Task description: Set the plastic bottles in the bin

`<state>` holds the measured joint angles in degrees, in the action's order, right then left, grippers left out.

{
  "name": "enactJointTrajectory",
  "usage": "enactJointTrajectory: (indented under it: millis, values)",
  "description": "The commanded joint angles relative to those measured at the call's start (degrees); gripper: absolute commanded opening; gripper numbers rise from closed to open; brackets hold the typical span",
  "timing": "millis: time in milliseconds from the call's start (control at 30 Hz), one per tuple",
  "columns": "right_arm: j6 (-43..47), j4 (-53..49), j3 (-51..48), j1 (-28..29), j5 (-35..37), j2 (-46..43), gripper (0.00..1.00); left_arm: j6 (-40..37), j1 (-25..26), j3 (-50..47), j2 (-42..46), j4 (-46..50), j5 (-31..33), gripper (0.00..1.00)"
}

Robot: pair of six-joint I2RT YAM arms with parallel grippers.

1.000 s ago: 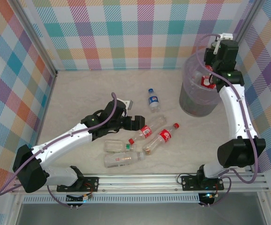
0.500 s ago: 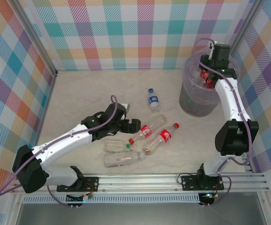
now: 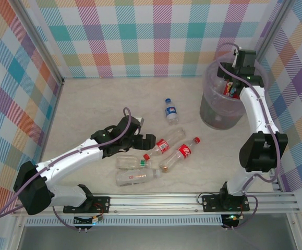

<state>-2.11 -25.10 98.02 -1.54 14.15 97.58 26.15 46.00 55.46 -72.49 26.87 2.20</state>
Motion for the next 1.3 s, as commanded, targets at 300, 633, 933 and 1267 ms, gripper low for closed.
enactJointTrajectory:
  millis: [300, 633, 933, 1267]
  values:
    - [-3.85, -5.09, 1.56, 1.43, -6.73, -14.36, 0.91, -1.2, -0.12, 3.34, -5.61, -2.92, -1.12, 0.97]
    - [-10.5, -9.52, -8.09, 9.07, -12.23, -26.59, 0.96, -1.17, -3.63, 14.05, -18.38, -4.98, -2.28, 0.97]
    - [-21.69, -7.83, -25.9, 10.69, -25.64, -42.24, 0.99, 1.51, -5.89, 27.9, -34.28, -5.77, 4.03, 1.0]
    - [-30.05, -12.63, -36.38, 13.41, -25.1, -54.02, 0.99, 5.26, -5.16, 43.03, -49.66, -4.95, 2.33, 1.0]
